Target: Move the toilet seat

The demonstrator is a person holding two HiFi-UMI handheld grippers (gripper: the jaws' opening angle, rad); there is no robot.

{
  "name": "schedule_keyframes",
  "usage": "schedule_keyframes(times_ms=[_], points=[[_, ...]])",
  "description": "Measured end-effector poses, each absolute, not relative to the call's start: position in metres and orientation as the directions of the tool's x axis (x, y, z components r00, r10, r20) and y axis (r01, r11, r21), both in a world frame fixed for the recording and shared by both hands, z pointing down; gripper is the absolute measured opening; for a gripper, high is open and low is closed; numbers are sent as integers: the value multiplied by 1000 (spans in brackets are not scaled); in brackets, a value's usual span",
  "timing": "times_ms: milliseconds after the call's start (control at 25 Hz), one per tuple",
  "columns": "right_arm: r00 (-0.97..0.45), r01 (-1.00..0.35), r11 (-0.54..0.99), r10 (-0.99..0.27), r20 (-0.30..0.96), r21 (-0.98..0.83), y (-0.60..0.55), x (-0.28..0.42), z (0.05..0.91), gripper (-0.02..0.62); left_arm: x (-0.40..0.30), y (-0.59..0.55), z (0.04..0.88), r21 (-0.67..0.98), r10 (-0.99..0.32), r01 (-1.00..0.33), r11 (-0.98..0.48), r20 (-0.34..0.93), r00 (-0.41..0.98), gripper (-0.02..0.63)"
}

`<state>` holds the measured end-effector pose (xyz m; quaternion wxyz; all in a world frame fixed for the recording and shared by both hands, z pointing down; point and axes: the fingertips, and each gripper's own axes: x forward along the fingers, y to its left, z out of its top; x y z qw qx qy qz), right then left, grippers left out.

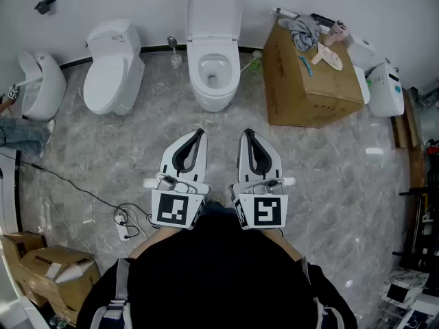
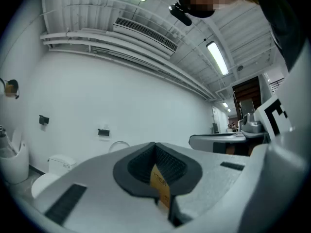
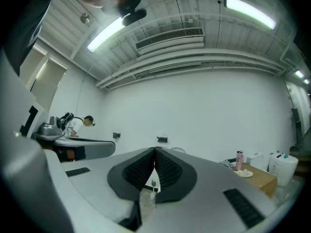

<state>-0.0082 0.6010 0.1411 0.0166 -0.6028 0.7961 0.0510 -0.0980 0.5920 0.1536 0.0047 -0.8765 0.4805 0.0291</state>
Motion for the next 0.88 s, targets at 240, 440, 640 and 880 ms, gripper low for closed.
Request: schedule_keyframes(times_ms=[240,440,640,880], points=[[-275,-960,270,-959,-71,71,601,-19,144,20,-107,592,157,20,-842,-841,-540,-36,539,5],[-261,-965,256,-961,-95,58,596,-26,141,21,-115,586,157,22,-834,-834,-551,-44,549,5],[-239,-971,236,-965,-107,40,586,-34,140,21,-123,575,160,17,-823,-823,-567,-36,566,5],[-222,-975,219,-969,-107,42,576,-43,142,21,-125,565,165,22,-804,-804,-594,-10,594,5]])
